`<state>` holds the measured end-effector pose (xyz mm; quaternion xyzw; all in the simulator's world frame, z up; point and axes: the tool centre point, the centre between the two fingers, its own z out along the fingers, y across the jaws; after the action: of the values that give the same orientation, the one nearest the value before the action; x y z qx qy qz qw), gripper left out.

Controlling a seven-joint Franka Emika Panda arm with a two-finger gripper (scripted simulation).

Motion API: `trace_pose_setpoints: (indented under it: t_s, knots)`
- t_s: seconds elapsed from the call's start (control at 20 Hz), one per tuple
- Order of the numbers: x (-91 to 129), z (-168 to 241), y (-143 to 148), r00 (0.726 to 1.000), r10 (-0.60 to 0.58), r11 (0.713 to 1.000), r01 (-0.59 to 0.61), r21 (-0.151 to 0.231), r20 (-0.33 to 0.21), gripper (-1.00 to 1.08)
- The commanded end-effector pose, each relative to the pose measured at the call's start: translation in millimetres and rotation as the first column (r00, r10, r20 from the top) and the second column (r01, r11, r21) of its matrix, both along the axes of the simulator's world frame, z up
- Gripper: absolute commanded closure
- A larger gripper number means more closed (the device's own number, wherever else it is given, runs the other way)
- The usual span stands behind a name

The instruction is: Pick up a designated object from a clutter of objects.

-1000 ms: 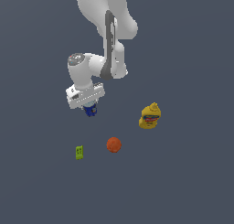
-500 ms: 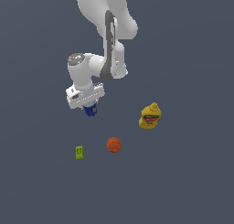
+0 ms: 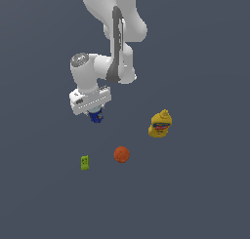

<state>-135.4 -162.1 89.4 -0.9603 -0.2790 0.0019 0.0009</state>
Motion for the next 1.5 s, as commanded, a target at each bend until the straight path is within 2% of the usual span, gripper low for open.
trace_pose_setpoints:
  t_s: [0.0,0.4,1.45]
  knots:
    - [3,11,-1,1.0,0.0,1.0,0.0,-0.002,0.004,1.08]
    - [15,64,-4,1.0,-0.001,1.0,0.002,-0.004,0.002,1.08]
    - [60,255,-14,1.0,-0.001,1.0,0.001,-0.003,0.003,1.08]
